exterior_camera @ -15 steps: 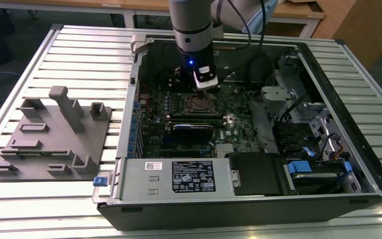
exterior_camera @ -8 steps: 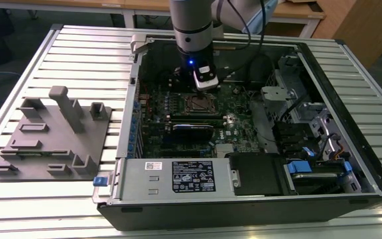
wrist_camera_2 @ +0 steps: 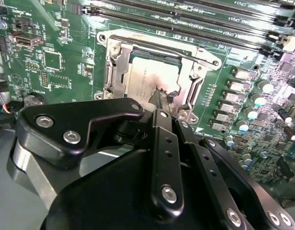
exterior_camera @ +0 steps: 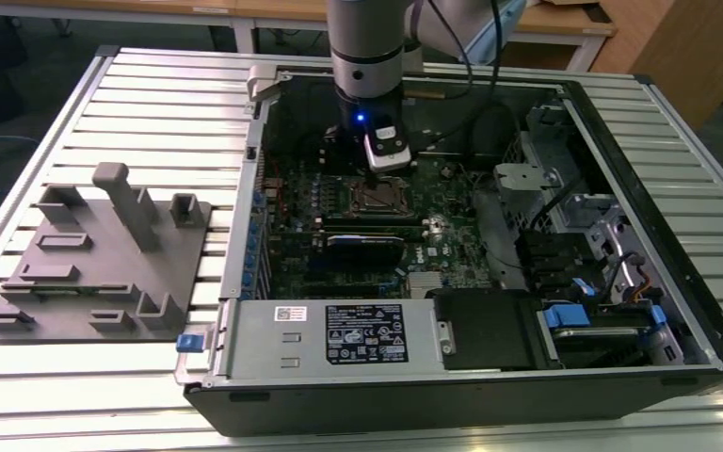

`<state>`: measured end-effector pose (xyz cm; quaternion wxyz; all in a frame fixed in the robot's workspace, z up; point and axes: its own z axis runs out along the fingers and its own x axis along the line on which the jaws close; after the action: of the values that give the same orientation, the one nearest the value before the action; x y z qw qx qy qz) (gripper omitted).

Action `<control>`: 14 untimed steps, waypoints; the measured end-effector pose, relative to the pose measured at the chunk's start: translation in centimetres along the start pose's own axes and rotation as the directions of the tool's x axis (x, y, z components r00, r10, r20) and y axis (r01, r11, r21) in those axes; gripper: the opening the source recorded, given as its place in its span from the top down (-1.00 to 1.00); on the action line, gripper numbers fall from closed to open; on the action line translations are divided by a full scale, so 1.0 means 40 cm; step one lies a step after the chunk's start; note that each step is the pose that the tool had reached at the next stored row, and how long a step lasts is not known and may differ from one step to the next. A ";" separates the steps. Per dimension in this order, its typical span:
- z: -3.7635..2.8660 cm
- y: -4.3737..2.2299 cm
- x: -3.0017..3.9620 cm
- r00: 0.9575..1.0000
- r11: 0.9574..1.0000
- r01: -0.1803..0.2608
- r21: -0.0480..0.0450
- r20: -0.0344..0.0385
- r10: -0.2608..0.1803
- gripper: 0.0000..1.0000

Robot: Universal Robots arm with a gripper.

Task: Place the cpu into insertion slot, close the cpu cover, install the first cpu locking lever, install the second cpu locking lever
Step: 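Install the first cpu locking lever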

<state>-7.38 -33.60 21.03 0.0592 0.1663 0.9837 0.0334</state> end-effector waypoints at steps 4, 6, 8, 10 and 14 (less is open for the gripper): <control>0.001 0.001 -0.004 1.000 1.000 0.007 0.000 -0.002 -0.007 0.80; 0.001 0.002 -0.005 1.000 1.000 0.017 0.001 -0.002 -0.017 0.80; 0.002 0.002 -0.006 1.000 1.000 0.027 0.004 -0.002 -0.027 0.80; 0.002 0.002 -0.007 0.999 0.999 0.039 0.007 -0.002 -0.039 0.80; 0.004 0.003 -0.010 0.998 0.998 0.066 0.010 -0.003 -0.066 0.80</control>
<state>-6.94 -33.59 20.92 0.0582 0.1338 0.9889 0.0264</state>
